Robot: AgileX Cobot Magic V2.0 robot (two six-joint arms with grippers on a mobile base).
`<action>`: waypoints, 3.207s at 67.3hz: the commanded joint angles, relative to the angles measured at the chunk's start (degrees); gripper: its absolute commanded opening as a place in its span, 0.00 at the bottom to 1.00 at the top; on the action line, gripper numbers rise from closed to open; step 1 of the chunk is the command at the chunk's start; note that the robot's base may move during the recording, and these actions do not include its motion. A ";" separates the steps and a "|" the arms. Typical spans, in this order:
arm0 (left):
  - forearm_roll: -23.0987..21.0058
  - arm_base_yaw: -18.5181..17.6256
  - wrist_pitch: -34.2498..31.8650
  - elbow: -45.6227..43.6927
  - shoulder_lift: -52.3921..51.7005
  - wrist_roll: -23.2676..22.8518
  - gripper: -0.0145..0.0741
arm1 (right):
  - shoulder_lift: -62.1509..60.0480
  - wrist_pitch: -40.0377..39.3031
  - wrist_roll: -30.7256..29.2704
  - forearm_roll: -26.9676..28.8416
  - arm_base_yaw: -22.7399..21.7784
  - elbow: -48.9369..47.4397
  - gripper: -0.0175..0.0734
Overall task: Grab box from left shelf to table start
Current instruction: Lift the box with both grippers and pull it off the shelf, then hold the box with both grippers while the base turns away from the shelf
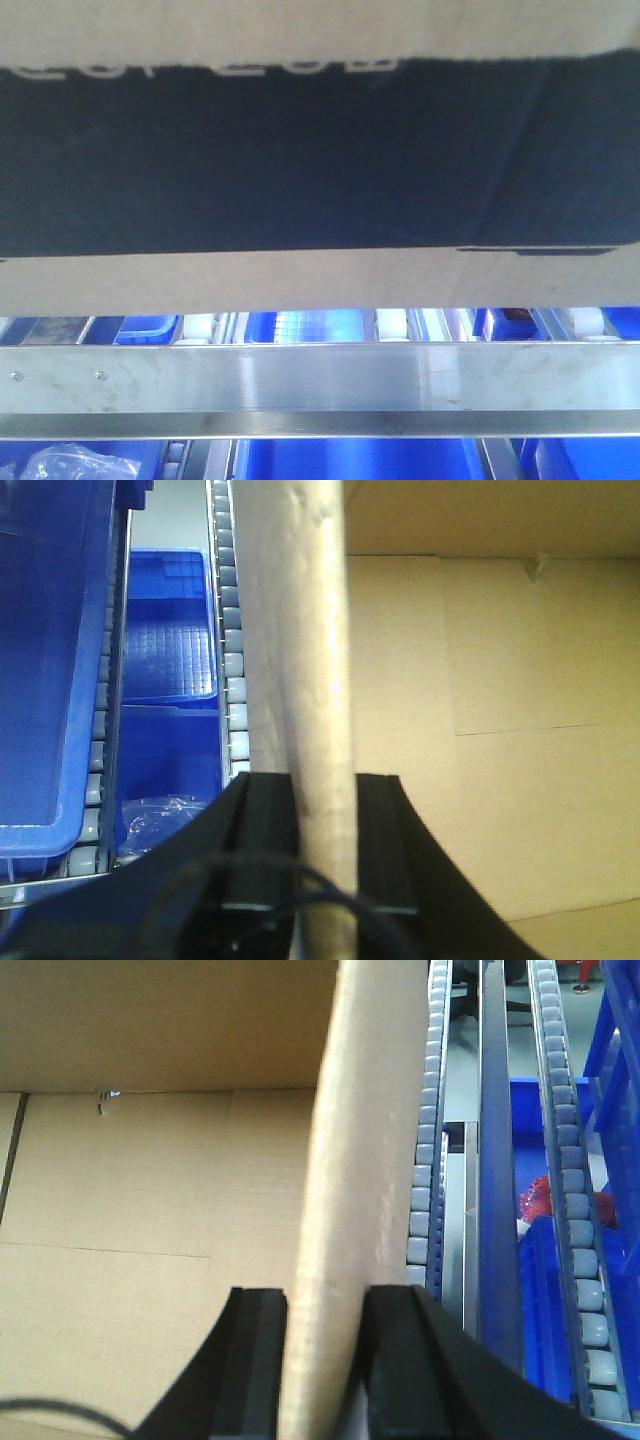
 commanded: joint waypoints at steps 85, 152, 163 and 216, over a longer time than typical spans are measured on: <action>-5.15 -0.66 -8.80 -2.14 -0.19 0.67 0.06 | 0.85 -7.67 -0.55 0.03 -0.33 -1.64 0.26; -5.15 -0.66 -8.80 -2.14 -0.19 0.67 0.06 | 0.85 -7.67 -0.55 0.03 -0.33 -1.64 0.26; -5.15 -0.66 -8.80 -2.14 -0.19 0.67 0.06 | 0.85 -7.67 -0.55 0.03 -0.33 -1.64 0.26; -5.25 -0.66 -8.80 -2.14 -0.19 0.67 0.06 | 0.85 -7.67 -0.55 0.03 -0.33 -1.64 0.26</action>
